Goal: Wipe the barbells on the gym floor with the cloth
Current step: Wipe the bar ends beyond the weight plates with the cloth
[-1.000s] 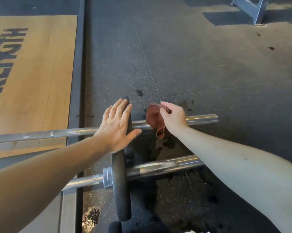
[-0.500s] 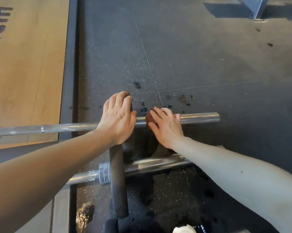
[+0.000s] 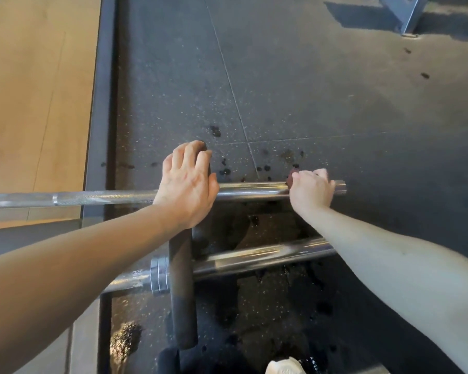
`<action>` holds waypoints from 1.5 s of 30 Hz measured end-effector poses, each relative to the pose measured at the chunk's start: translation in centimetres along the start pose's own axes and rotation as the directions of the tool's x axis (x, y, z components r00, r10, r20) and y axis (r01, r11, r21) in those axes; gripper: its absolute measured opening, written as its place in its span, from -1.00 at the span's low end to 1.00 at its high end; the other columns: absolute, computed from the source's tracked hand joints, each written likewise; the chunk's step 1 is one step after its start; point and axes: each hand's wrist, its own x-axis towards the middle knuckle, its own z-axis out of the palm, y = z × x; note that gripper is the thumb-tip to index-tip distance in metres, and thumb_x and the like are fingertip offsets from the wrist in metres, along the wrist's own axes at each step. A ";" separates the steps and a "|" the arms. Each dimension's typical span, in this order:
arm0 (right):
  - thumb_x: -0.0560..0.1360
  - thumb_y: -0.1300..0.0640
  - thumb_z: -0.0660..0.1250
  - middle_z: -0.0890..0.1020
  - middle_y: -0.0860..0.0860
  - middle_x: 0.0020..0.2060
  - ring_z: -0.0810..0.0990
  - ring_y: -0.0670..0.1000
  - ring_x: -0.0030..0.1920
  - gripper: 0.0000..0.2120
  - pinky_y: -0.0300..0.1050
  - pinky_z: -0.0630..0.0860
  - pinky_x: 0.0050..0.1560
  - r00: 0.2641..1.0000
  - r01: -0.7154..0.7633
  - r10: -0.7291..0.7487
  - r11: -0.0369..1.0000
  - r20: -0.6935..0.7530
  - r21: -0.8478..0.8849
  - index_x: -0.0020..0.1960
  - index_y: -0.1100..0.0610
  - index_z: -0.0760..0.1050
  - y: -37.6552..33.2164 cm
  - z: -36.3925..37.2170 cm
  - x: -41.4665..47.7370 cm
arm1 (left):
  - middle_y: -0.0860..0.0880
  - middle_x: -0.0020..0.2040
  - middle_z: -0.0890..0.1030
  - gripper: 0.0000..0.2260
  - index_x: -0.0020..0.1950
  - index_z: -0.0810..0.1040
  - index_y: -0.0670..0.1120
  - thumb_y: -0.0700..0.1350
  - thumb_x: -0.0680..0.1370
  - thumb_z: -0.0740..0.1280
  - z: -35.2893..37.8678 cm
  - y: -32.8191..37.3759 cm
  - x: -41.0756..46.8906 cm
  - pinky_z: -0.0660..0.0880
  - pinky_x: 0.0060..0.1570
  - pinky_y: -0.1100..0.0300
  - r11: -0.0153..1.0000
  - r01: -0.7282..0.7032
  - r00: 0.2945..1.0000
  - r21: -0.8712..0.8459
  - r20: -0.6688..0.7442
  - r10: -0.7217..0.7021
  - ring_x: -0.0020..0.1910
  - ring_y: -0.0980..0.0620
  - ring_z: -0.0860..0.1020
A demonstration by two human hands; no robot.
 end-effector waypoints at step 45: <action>0.70 0.07 0.19 0.43 -0.10 0.47 0.21 -0.02 0.55 -0.66 0.01 0.41 0.38 0.925 0.327 -0.376 0.853 0.045 0.407 0.46 0.05 0.43 -10.6 2.2 -3.7 | -0.13 0.43 0.38 -0.57 0.36 0.41 -0.16 0.02 0.56 0.13 0.5 0.4 1.9 0.33 0.31 -0.28 0.995 0.085 0.994 -0.047 -0.065 -0.088 0.37 -0.25 0.30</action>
